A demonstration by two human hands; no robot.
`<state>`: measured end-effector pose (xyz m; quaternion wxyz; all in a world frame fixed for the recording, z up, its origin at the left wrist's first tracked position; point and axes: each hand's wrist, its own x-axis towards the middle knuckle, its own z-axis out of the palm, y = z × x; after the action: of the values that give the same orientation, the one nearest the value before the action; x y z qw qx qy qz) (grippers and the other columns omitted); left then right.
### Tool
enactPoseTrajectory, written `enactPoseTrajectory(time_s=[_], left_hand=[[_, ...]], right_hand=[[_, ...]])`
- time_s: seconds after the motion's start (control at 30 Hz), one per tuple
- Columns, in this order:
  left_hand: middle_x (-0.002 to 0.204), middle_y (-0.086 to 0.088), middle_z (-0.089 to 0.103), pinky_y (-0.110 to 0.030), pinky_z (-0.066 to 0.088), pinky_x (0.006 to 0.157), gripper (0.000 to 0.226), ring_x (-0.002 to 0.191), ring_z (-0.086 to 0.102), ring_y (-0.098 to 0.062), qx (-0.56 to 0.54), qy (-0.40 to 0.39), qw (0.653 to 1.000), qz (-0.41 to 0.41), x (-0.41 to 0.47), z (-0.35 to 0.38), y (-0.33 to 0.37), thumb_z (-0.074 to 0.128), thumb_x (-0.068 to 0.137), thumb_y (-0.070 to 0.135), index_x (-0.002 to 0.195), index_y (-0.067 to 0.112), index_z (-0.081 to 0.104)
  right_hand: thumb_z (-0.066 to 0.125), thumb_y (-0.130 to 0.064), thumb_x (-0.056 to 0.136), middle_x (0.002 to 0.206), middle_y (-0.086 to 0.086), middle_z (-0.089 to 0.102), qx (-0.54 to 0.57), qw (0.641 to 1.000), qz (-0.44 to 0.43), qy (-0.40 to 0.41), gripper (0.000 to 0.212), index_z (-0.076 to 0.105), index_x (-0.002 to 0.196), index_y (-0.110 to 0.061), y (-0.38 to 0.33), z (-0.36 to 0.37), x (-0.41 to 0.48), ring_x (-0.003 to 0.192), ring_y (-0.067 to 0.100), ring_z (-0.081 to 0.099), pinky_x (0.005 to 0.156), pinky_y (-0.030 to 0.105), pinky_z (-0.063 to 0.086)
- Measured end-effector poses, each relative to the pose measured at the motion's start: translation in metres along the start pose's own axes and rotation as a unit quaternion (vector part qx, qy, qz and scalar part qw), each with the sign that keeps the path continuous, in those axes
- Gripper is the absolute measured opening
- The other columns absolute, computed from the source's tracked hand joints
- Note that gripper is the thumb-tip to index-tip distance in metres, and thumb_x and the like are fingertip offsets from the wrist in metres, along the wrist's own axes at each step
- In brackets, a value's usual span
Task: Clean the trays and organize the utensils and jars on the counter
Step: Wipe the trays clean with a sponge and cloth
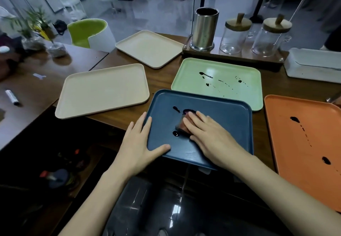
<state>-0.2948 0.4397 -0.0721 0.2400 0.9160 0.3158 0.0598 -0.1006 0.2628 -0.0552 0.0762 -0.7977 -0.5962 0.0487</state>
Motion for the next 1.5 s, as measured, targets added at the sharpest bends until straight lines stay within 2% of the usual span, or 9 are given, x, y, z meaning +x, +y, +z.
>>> enactPoseTrajectory(time_s=[0.23,0.43,0.57,0.83,1.07,1.17,1.3,1.4,1.5], left_hand=[[0.169,0.018,-0.011,-0.039,0.002,0.126,0.136,0.157,-0.008,-0.022,0.003,-0.048,0.999,-0.006,-0.002,-0.015,0.004,0.051,0.059,0.099,0.165,0.026,0.008],[0.171,0.006,-0.011,-0.029,-0.010,0.123,0.142,0.151,-0.011,-0.005,0.039,-0.047,0.998,0.028,-0.001,-0.019,0.007,0.042,0.057,0.103,0.165,0.018,0.004],[0.171,0.002,-0.011,-0.031,-0.010,0.124,0.144,0.153,-0.010,-0.008,0.059,-0.040,0.996,0.045,0.000,-0.018,0.005,0.031,0.056,0.107,0.164,0.017,0.002],[0.171,0.002,-0.009,-0.029,-0.012,0.119,0.137,0.148,-0.011,-0.003,0.034,-0.048,0.996,0.063,-0.002,-0.024,0.003,0.043,0.062,0.100,0.164,0.017,0.006],[0.172,-0.005,-0.004,-0.036,-0.002,0.128,0.141,0.157,-0.004,-0.014,0.075,-0.048,0.993,0.080,0.002,-0.019,-0.001,0.032,0.061,0.104,0.164,0.012,0.006],[0.172,-0.003,-0.006,-0.034,-0.005,0.125,0.137,0.157,-0.004,-0.016,0.071,-0.050,0.993,0.077,0.002,-0.022,-0.001,0.038,0.064,0.101,0.164,0.013,0.006],[0.171,-0.003,-0.009,-0.031,-0.011,0.121,0.133,0.155,-0.008,-0.015,0.056,-0.060,0.993,0.079,0.000,-0.024,0.000,0.048,0.069,0.095,0.164,0.013,0.005],[0.171,-0.005,-0.010,-0.036,-0.009,0.124,0.135,0.156,-0.009,-0.018,0.057,-0.064,0.993,0.079,0.001,-0.023,0.002,0.046,0.066,0.096,0.164,0.012,0.005],[0.171,-0.009,-0.008,-0.040,-0.005,0.127,0.147,0.157,-0.008,-0.017,0.067,-0.064,0.992,0.081,0.003,-0.020,0.002,0.031,0.056,0.107,0.163,0.010,0.004]], right_hand=[[0.029,-0.030,0.108,0.168,0.007,0.010,-0.002,0.998,0.069,0.003,0.056,0.013,0.160,-0.014,-0.005,0.003,0.083,0.154,0.028,0.010,0.124,0.039,0.013],[0.033,-0.025,0.107,0.168,0.004,0.010,0.026,0.999,0.030,-0.023,0.056,0.014,0.160,-0.017,-0.050,0.001,0.049,0.154,0.023,0.008,0.125,0.035,0.007],[0.035,-0.024,0.108,0.167,-0.004,0.008,0.044,0.998,-0.004,-0.041,0.056,0.016,0.160,-0.023,-0.060,0.000,0.001,0.155,0.015,0.005,0.123,0.028,-0.002],[0.032,-0.023,0.107,0.168,0.004,0.010,0.019,0.973,0.228,0.017,0.055,0.016,0.160,-0.018,-0.002,-0.003,0.010,0.155,0.026,0.008,0.125,0.039,0.010],[0.037,-0.020,0.106,0.168,-0.003,0.010,0.056,0.995,0.073,-0.041,0.057,0.019,0.159,-0.024,-0.079,0.007,0.011,0.155,0.017,0.006,0.126,0.035,0.007],[0.041,-0.021,0.106,0.163,-0.016,0.018,0.059,0.992,0.100,-0.049,0.052,0.031,0.155,-0.038,-0.048,-0.006,-0.029,0.155,0.014,0.005,0.126,0.037,0.009],[0.041,-0.011,0.103,0.163,-0.017,0.024,0.037,0.972,0.232,-0.025,0.057,0.034,0.153,-0.039,-0.017,-0.017,-0.054,0.155,0.018,0.007,0.122,0.039,0.023],[0.041,-0.008,0.098,0.164,0.000,0.028,0.041,0.980,0.196,-0.007,0.058,0.035,0.154,-0.022,-0.051,-0.003,-0.036,0.153,0.026,0.017,0.124,0.042,0.019],[0.024,-0.032,0.095,0.163,0.002,0.028,0.080,0.987,0.136,0.002,0.062,0.037,0.154,-0.019,-0.093,0.005,-0.019,0.153,0.023,0.017,0.125,0.042,0.011]])
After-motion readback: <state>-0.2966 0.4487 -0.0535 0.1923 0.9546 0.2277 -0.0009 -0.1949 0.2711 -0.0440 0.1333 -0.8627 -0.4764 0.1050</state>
